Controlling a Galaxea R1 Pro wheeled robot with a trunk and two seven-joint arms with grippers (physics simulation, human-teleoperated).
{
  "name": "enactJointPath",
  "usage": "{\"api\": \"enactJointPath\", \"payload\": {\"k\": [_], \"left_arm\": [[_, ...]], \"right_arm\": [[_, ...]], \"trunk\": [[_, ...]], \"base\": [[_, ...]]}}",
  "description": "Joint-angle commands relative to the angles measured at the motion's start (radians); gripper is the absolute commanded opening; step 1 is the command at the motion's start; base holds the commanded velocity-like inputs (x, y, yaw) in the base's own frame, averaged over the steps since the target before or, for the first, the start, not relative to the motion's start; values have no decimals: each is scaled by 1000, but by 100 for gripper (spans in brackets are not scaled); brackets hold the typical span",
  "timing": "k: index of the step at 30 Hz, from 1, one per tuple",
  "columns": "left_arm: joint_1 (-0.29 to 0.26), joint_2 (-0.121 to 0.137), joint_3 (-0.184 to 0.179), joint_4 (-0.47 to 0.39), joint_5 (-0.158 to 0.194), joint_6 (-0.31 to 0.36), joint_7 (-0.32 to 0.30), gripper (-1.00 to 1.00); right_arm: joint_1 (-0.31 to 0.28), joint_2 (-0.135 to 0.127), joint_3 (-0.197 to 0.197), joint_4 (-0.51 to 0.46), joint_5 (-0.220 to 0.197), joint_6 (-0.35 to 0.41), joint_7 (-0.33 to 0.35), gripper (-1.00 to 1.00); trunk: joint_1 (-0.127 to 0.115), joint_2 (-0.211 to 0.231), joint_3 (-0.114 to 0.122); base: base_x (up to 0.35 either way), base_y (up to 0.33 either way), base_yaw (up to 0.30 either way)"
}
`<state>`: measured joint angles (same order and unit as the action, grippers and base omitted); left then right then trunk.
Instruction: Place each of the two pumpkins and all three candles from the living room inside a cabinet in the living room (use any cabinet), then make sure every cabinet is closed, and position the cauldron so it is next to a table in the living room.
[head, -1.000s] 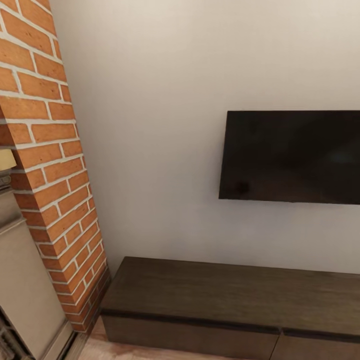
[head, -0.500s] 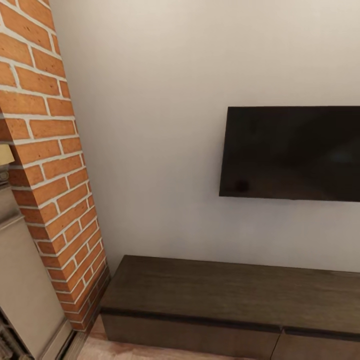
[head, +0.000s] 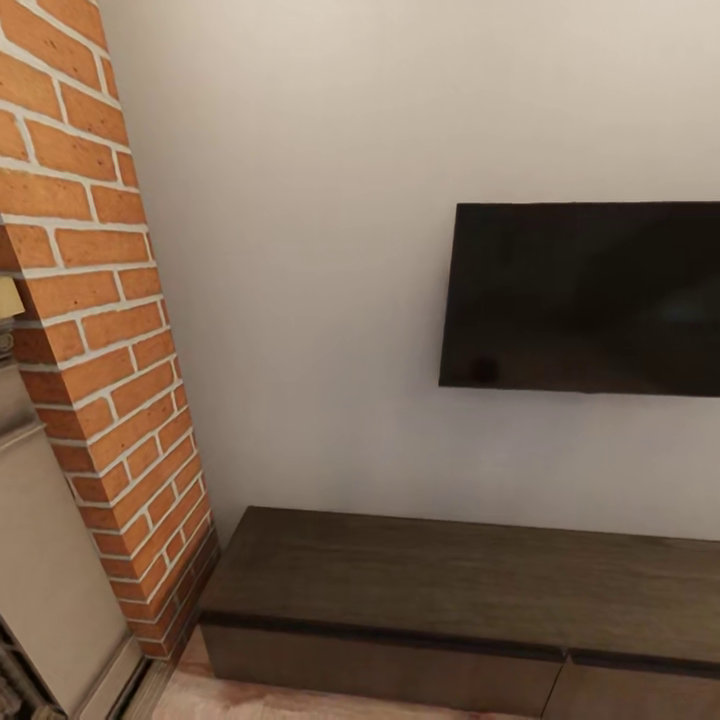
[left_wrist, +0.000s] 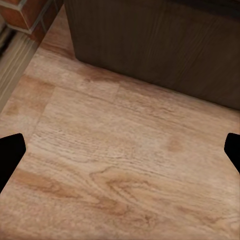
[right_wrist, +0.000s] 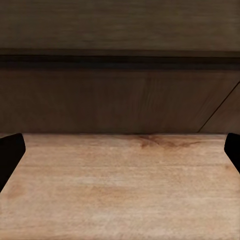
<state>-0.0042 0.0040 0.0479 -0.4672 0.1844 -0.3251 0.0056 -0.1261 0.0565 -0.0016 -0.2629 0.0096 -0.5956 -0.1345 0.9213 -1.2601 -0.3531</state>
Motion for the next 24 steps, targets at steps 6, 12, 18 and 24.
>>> {"api": "enactJointPath", "payload": {"k": [6,12,18,24], "left_arm": [[0,0,-2,-1,6,-3,1,100],[0,-1,-2,-1,6,-3,-1,100],[0,0,-2,-1,6,-3,-1,100],[0,1,-2,-1,6,-3,0,100]], "right_arm": [[-1,0,0,1,1,-3,-4,100],[-1,0,0,0,1,-3,-4,100],[-1,0,0,-1,1,-3,-4,100],[-1,0,0,-1,1,-3,-4,100]], "trunk": [[23,-43,-20],[46,-85,-39],[69,-127,-58],[92,-169,-76]], "base": [[-59,0,0],[-277,0,0],[-322,0,0],[-114,0,0]]}}
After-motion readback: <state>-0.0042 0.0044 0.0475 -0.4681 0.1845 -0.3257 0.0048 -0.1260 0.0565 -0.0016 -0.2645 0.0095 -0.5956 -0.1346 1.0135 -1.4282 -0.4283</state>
